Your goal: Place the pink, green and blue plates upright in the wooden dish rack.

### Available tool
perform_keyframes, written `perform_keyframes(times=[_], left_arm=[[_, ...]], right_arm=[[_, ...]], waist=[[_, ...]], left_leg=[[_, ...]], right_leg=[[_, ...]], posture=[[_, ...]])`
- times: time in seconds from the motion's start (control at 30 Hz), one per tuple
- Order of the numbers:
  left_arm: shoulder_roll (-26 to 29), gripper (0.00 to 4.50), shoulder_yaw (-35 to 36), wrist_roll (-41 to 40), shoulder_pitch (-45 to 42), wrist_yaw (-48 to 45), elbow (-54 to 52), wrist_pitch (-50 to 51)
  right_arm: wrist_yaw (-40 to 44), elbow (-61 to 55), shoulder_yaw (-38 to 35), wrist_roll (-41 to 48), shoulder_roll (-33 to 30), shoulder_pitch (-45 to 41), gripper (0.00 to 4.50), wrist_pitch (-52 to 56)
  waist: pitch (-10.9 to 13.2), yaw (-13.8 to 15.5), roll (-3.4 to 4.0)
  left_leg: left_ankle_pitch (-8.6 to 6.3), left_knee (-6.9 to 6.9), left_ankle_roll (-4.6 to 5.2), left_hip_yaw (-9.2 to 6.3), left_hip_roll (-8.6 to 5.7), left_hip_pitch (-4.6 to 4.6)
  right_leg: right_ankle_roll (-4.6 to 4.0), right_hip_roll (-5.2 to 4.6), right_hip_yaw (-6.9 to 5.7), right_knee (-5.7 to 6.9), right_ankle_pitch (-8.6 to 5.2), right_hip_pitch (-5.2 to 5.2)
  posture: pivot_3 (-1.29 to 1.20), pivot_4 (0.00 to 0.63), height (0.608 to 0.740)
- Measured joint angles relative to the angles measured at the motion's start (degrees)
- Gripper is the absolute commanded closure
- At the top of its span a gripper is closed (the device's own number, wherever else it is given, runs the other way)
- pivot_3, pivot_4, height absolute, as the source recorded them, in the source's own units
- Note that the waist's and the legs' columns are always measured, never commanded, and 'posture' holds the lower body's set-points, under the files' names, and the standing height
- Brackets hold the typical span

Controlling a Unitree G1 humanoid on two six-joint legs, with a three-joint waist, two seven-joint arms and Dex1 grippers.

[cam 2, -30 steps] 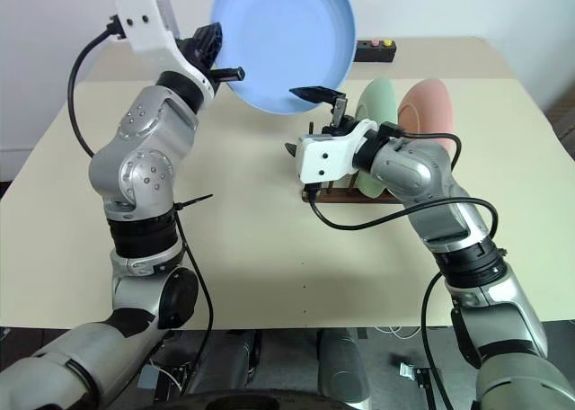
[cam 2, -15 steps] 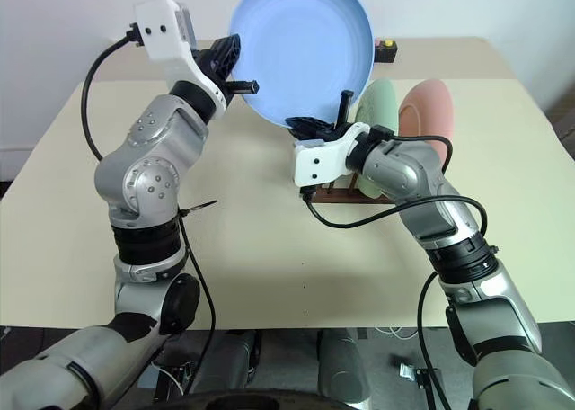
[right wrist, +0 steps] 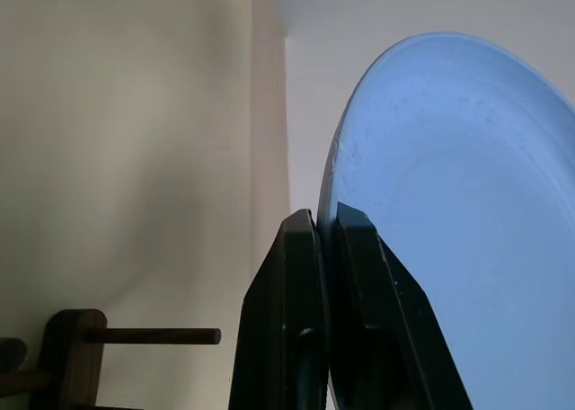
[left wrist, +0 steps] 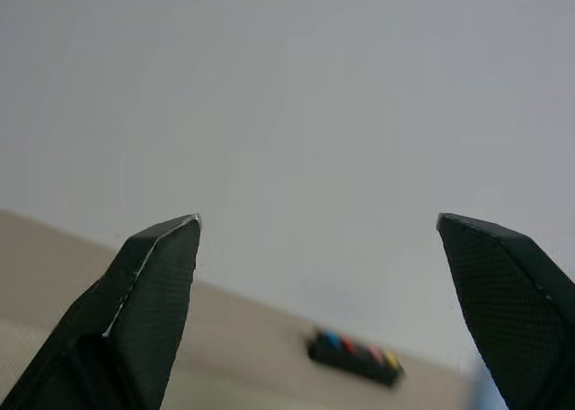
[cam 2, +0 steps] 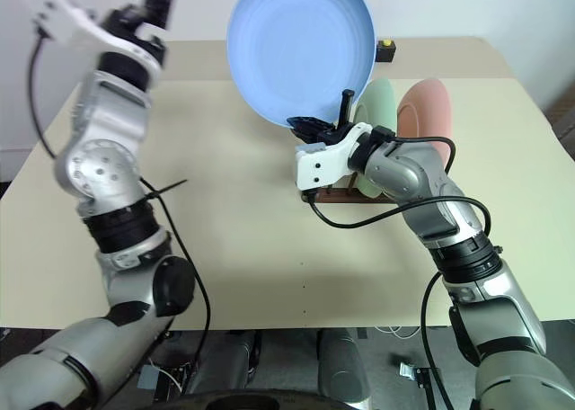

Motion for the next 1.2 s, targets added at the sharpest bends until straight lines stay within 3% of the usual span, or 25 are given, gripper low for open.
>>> perform_keyframes(times=[0.2,0.33,0.4,0.7,0.9,1.2], left_arm=[[11.1,0.04,-5.1,6.6,6.6,-6.5,5.0,-4.1],[16.1,0.04,-14.7,9.8,16.2,-17.8,5.7,-5.5],[17.9,0.04,-19.4,10.9,21.9,-24.2,5.1,-7.8],[21.5,0.04,-26.3,11.2,33.9,-41.8,1.0,-16.4],[21.6,0.04,-28.9,11.8,36.1,-45.4,0.6,-17.3],[20.8,0.04,-29.4,12.3,36.1,-47.3,0.6,-17.8]], right_arm=[[-0.8,0.7,-0.6,0.8,-1.0,-0.1,4.50,-4.2],[1.1,-1.1,-3.5,12.8,2.8,-0.3,4.50,-3.0],[2.9,-5.0,-5.9,22.9,5.9,-0.7,4.50,2.4],[3.4,-17.2,-13.2,50.5,10.7,0.8,4.50,27.1],[-2.7,-22.7,-17.5,66.1,14.4,2.8,4.50,40.1],[-11.3,-23.5,-20.6,77.2,18.8,7.4,4.50,46.5]], waist=[[0.0,0.1,0.00],[0.0,-0.1,0.00],[0.0,-0.3,0.01],[0.0,0.0,0.07],[0.0,0.1,0.07],[0.0,0.0,0.07]], left_leg=[[-0.03,-0.01,0.05,0.00,-0.01,0.00],[-0.08,-0.03,0.15,-0.02,0.01,0.01],[-0.09,-0.07,0.16,-0.03,0.03,0.01],[-0.10,-0.09,0.17,-0.04,0.05,0.03],[-0.10,-0.05,0.18,-0.05,0.05,0.03],[-0.10,-0.08,0.19,-0.04,0.05,0.03]], right_leg=[[0.00,0.00,0.00,0.01,0.00,0.02],[-0.01,0.00,0.00,0.04,0.01,0.00],[-0.03,0.00,0.02,0.04,0.01,-0.03],[-0.09,0.01,0.01,0.05,0.03,-0.02],[-0.10,0.01,0.00,0.06,0.04,-0.01],[-0.10,0.02,0.00,0.07,0.04,-0.03]], posture=[[0.00,0.150,0.740],[0.00,0.150,0.740],[0.00,0.150,0.740],[0.00,0.150,0.740],[0.00,0.150,0.740],[0.00,0.150,0.740]])
